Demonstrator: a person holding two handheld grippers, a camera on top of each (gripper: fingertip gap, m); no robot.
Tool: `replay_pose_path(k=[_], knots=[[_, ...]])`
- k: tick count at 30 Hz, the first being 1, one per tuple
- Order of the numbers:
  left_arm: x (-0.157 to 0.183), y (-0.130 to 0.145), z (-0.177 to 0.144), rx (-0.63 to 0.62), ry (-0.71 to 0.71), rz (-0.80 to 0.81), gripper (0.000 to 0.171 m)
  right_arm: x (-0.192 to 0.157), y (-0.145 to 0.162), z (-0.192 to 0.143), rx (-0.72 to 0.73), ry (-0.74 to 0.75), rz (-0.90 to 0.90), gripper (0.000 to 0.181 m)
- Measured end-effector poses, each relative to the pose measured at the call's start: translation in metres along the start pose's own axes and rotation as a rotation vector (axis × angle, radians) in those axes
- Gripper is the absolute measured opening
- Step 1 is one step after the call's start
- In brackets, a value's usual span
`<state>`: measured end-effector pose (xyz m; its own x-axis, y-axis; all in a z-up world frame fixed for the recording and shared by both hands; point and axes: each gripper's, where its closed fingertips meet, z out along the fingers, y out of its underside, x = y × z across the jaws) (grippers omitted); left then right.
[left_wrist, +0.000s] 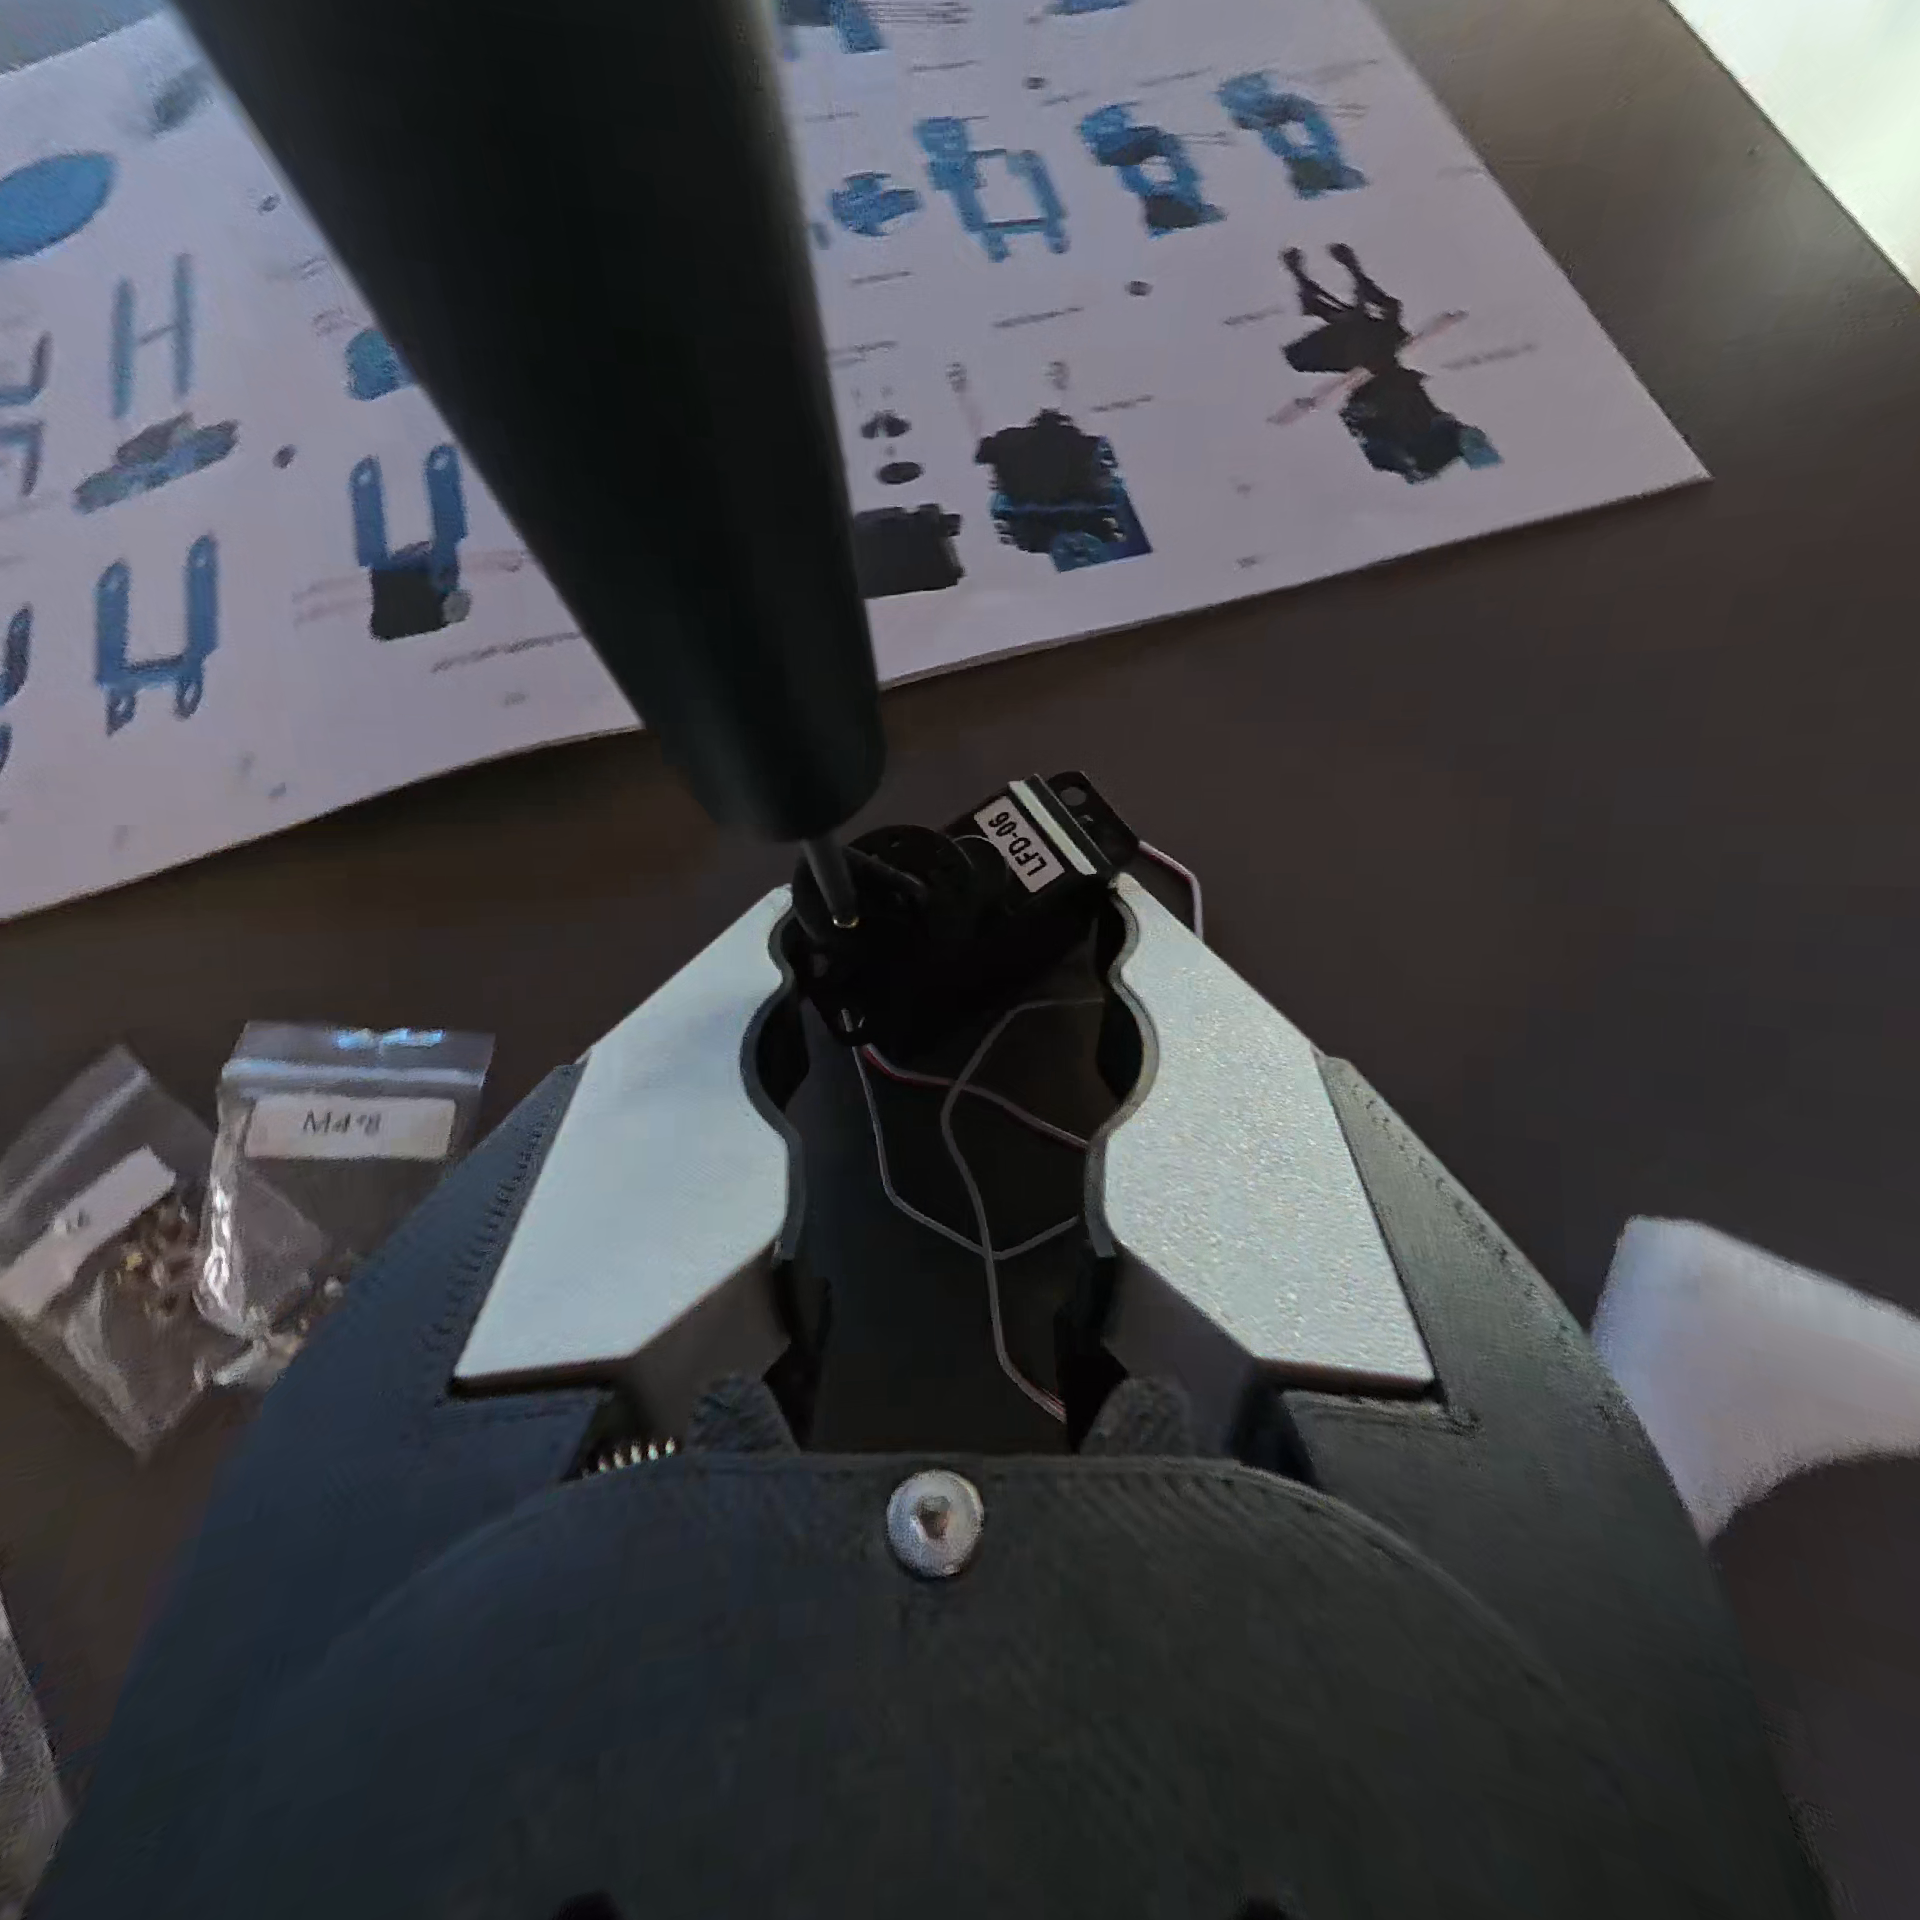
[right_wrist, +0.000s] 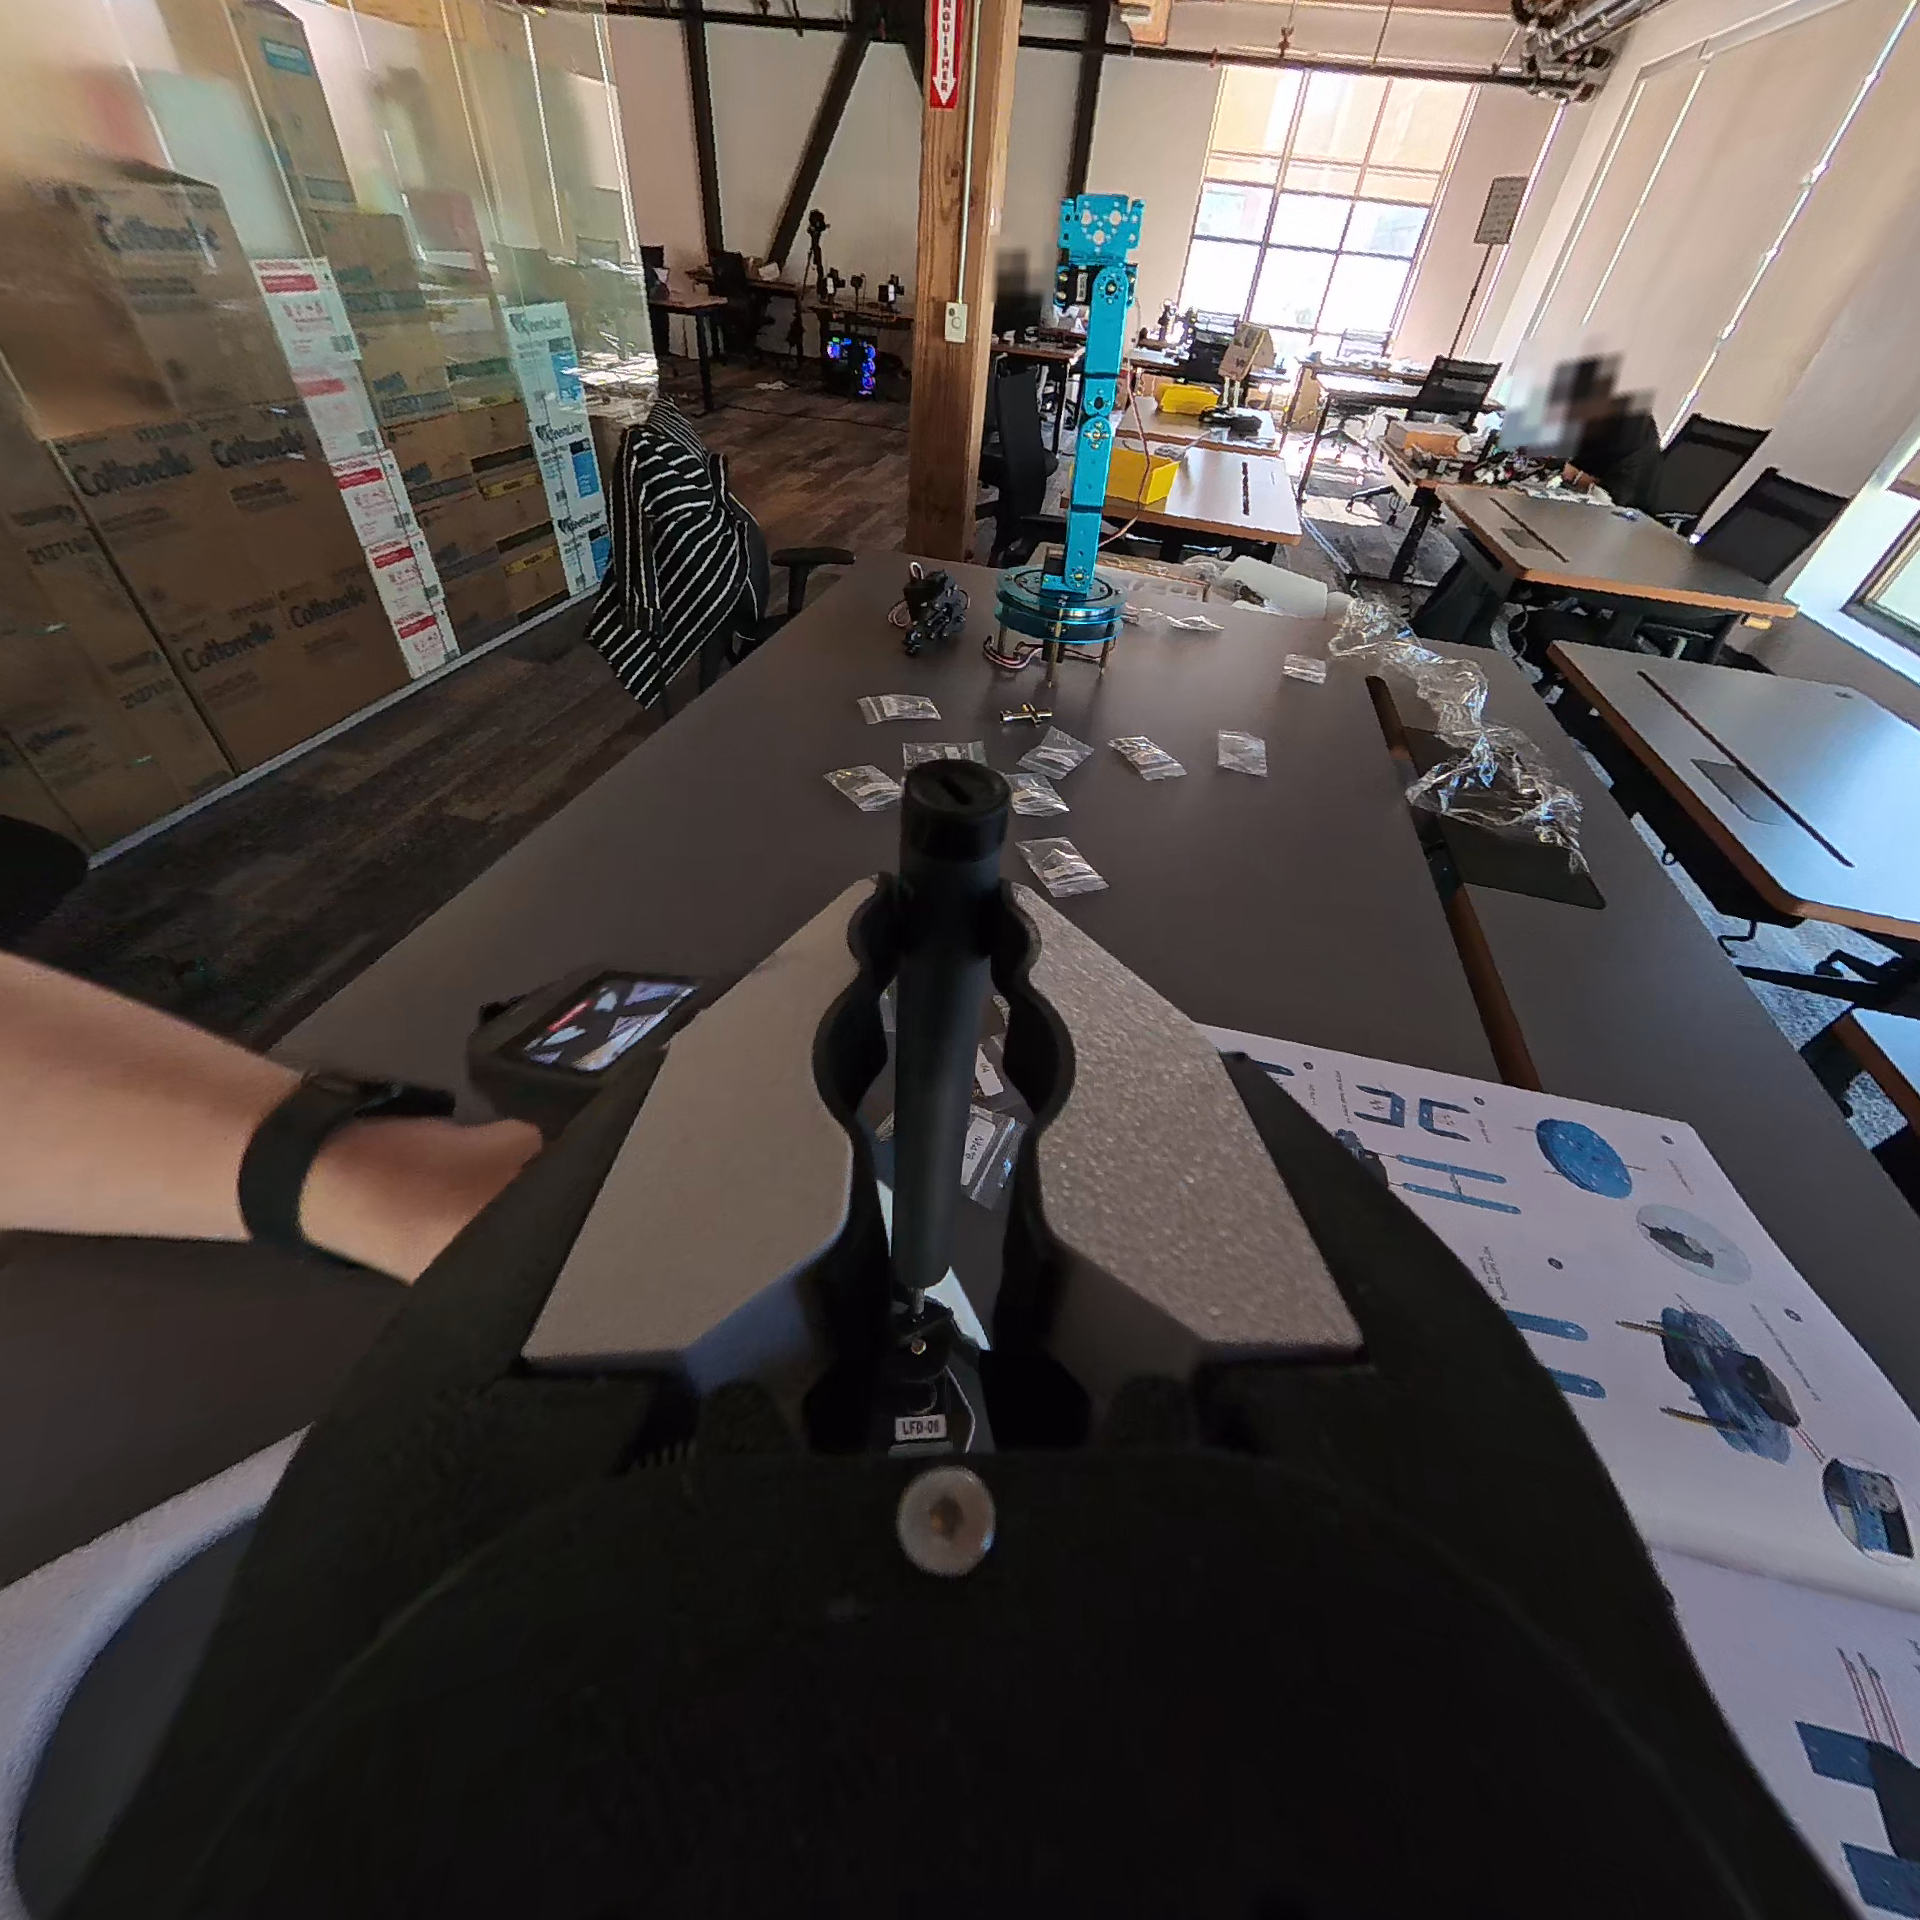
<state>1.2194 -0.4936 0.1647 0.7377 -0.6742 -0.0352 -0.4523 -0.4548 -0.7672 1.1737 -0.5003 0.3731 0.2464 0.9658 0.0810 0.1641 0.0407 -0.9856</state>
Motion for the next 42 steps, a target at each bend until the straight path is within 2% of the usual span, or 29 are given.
replay_pose_path(k=[3, 5, 9, 12, 14, 18, 19, 24, 29, 33, 36, 39, 41, 42], knots=[[-0.006, 0.000, 0.001, -0.005, -0.111, -0.105, 0.053, 0.002, 0.000, 0.003, -0.007, 0.015, 0.000, 0.016], [-0.004, 0.000, 0.001, -0.010, -0.114, -0.091, 0.055, 0.001, 0.000, 0.003, -0.013, 0.011, -0.006, 0.016], [0.009, 0.000, -0.001, 0.005, 0.085, 0.031, 0.073, 0.000, 0.000, 0.002, -0.010, -0.022, 0.001, 0.016], [0.014, 0.003, -0.007, 0.014, 0.275, 0.157, 0.074, 0.000, 0.000, 0.000, -0.002, -0.042, -0.003, 0.016], [0.011, 0.004, -0.009, 0.013, 0.352, 0.206, 0.070, -0.001, 0.000, -0.001, 0.002, -0.050, -0.003, 0.016], [0.010, 0.003, -0.008, 0.003, 0.462, 0.205, 0.039, -0.001, 0.000, -0.002, 0.006, -0.051, -0.008, 0.016], [0.010, 0.002, -0.007, 0.000, 0.466, 0.199, 0.037, -0.001, 0.000, -0.002, 0.007, -0.049, -0.011, 0.016], [0.005, 0.001, -0.004, 0.010, 0.361, 0.186, 0.033, 0.001, 0.000, -0.005, 0.014, -0.032, -0.011, 0.016], [-0.004, 0.001, -0.003, 0.012, 0.136, 0.030, 0.033, 0.001, 0.000, -0.005, 0.023, -0.005, -0.011, 0.015], [-0.015, 0.002, -0.003, 0.009, -0.063, -0.153, 0.033, 0.003, 0.000, -0.002, 0.017, 0.028, 0.008, 0.015], [-0.017, 0.001, -0.002, 0.001, -0.149, -0.174, 0.034, 0.002, 0.000, 0.001, 0.007, 0.049, -0.001, 0.015], [-0.011, 0.001, -0.002, 0.003, -0.091, -0.134, 0.043, 0.000, 0.000, 0.001, 0.000, 0.038, -0.015, 0.015], [-0.003, -0.005, -0.005, 0.043, 0.038, -0.114, 0.053, -0.001, 0.000, 0.000, 0.001, 0.013, -0.008, 0.016], [0.000, -0.006, -0.007, 0.057, 0.105, -0.094, 0.052, 0.001, 0.000, 0.000, 0.002, 0.012, -0.002, 0.016]])
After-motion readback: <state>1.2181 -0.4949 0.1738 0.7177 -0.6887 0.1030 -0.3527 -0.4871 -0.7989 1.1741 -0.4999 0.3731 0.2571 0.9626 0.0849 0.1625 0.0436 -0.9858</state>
